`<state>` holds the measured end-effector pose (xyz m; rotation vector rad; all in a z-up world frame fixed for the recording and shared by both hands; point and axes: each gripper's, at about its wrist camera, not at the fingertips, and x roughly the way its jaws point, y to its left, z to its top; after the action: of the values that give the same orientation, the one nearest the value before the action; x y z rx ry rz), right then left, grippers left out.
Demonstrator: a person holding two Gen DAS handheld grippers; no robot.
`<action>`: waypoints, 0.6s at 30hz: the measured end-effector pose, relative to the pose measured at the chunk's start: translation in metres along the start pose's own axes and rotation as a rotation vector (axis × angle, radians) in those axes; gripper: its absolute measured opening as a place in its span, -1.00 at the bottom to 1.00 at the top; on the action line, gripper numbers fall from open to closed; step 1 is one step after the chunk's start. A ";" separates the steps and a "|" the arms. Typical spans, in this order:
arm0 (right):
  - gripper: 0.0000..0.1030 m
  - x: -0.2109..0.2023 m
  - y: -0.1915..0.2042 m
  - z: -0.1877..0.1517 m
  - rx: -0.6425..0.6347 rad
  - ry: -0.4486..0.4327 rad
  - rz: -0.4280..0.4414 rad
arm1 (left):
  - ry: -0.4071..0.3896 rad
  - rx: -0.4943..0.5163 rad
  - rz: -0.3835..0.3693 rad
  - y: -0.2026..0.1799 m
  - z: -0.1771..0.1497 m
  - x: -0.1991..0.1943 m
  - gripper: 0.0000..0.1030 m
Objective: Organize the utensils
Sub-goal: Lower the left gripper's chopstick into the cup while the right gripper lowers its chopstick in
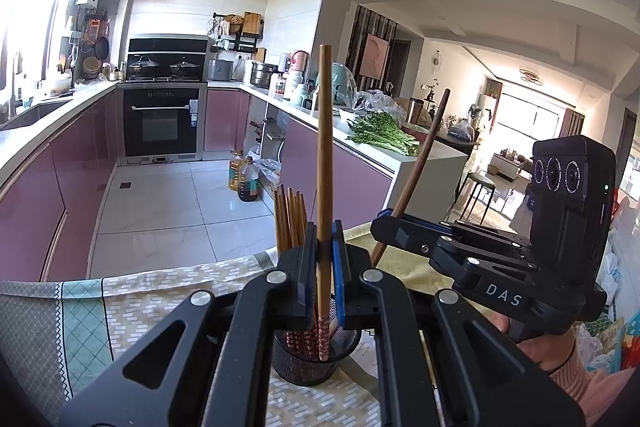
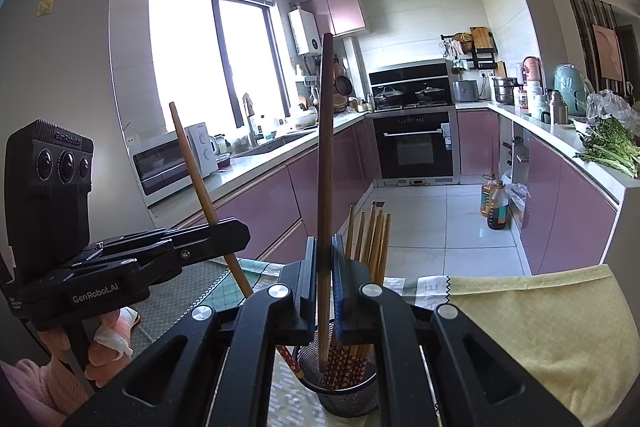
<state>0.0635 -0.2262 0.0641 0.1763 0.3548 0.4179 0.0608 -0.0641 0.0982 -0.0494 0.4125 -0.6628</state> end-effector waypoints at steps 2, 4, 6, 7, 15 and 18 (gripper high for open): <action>-0.89 0.002 0.001 0.000 0.000 0.003 -0.002 | 0.002 -0.003 -0.003 0.001 0.000 0.001 -0.85; -0.89 0.004 0.000 0.000 -0.002 0.005 -0.004 | 0.004 -0.005 -0.002 0.001 0.001 0.002 -0.85; -0.89 0.005 0.000 0.000 0.000 0.007 -0.006 | 0.005 -0.007 -0.001 0.004 0.004 0.005 -0.85; -0.89 0.005 0.000 0.000 0.000 0.008 -0.007 | 0.006 -0.007 -0.002 0.004 0.004 0.005 -0.85; -0.89 0.009 0.001 -0.002 -0.003 0.015 -0.020 | 0.017 -0.013 0.001 0.007 0.005 0.013 -0.85; -0.89 0.011 0.000 -0.003 0.000 0.019 -0.022 | 0.021 -0.018 0.000 0.010 0.006 0.016 -0.85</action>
<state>0.0717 -0.2210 0.0577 0.1683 0.3745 0.3982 0.0801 -0.0665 0.0961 -0.0592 0.4382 -0.6599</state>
